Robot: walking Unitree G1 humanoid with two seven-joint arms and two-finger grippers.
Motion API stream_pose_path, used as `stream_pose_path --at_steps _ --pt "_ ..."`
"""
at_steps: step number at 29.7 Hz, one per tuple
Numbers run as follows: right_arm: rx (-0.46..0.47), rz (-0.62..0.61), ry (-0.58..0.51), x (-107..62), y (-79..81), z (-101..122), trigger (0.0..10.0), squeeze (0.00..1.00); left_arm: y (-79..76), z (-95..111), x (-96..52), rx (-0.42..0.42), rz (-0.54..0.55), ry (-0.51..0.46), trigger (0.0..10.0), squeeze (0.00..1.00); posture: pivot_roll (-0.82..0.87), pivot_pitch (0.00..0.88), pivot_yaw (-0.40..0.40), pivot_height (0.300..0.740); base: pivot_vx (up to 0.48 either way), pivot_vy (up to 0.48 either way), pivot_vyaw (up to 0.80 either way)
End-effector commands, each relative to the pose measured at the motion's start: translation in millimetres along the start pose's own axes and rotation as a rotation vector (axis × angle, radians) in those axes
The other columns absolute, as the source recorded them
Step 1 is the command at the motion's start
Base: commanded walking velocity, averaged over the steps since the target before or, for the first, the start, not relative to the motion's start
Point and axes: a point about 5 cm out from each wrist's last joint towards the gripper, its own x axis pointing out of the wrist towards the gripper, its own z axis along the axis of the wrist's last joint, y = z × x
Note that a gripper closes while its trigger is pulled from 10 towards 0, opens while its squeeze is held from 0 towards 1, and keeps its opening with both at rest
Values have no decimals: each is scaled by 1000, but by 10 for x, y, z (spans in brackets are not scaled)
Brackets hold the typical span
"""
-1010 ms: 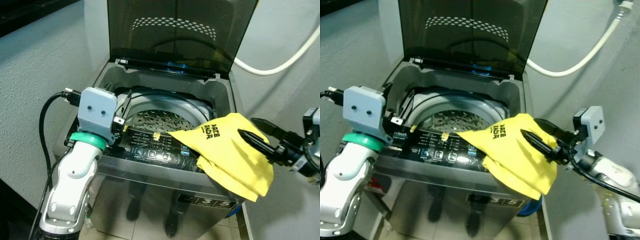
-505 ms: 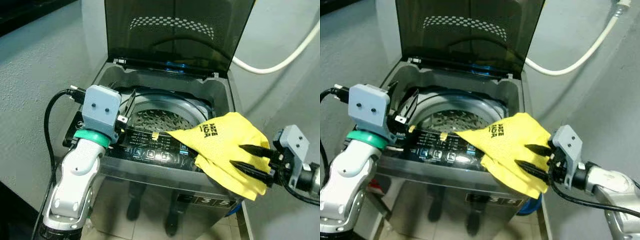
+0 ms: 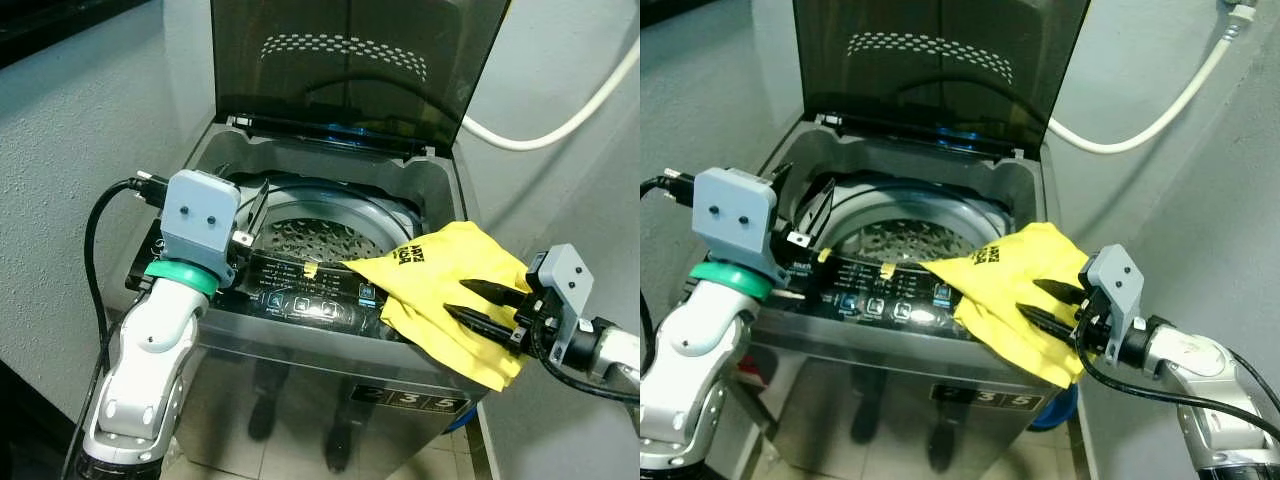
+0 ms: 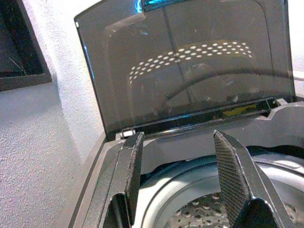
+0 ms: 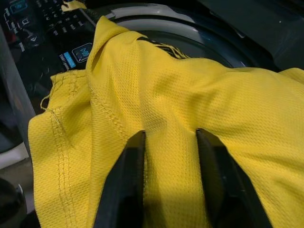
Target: Clothes washing
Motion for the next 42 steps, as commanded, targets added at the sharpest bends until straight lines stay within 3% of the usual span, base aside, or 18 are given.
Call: stream_pose_path --at_steps 1,11,14,16,18,19,20,21,24,25,28,29,31,32,36,37,41,42 --pt "66 23 60 20 64 -169 0 0 -7 -20 -26 5 -2 18 10000 0 124 84 -10 740 0 0 0" --pt "79 -37 -40 74 -24 -28 0 0 -33 -13 -21 -4 -5 20 10000 0 118 92 -11 740 0 0 0" --pt "86 -71 -126 142 -56 133 0 0 -36 -11 -18 -6 -5 20 10000 0 118 92 -11 740 0 0 0" --pt "61 -92 -264 297 -86 454 0 0 -45 -6 -9 -11 -3 16 10000 0 115 86 -14 740 0 0 0" --pt "49 -96 -312 354 -92 573 0 0 -48 -3 -4 -13 -2 15 10000 0 115 86 -14 740 0 0 0" --pt "13 -87 -405 535 -75 841 0 0 -76 13 16 -25 -6 6 10000 0 105 85 -14 740 0 0 0" --pt "13 -87 -405 535 -75 841 0 0 -76 13 16 -25 -6 6 10000 0 105 85 -14 740 0 0 0" --pt "-30 -57 -489 764 -11 1138 10000 0 -123 43 39 -41 -17 -10 10000 0 98 85 -15 740 0 0 0" --pt "-85 11 -615 1159 172 1649 10000 0 -227 116 80 -71 -45 -46 10000 0 89 86 -23 740 0 0 0" --pt "-85 11 -615 1159 172 1649 10000 0 -227 116 80 -71 -45 -46 10000 0 89 86 -23 740 0 0 0" --pt "-93 119 -643 1597 482 1939 10000 0 -323 202 80 -38 -73 -97 10000 0 97 90 -43 740 0 0 0" --pt "-93 119 -643 1597 482 1939 10000 0 -323 202 80 -38 -73 -97 10000 0 97 90 -43 740 0 0 0" --pt "-89 192 -634 1871 773 2048 10000 0 -365 227 50 -34 -78 -107 10000 0 111 91 -58 740 0 0 0" --pt "-124 211 -581 1987 895 1998 10000 0 -373 227 32 -35 -74 -103 10000 0 123 94 -67 740 0 0 0" --pt "-228 185 -418 2154 998 1744 10000 0 -355 217 -1 -32 -55 -88 10000 0 136 98 -78 740 0 0 0" --pt "-281 93 -312 2223 931 1516 10000 0 -315 207 -28 -30 -36 -76 10000 0 148 107 -82 740 0 0 0" --pt "-289 34 -279 2234 867 1442 10000 0 -296 203 -40 -29 -30 -71 10000 0 149 108 -81 740 0 0 0" --pt "-273 -48 -270 2231 749 1442 10000 0 -296 198 -44 -26 -33 -68 10000 0 149 110 -76 740 0 0 0"
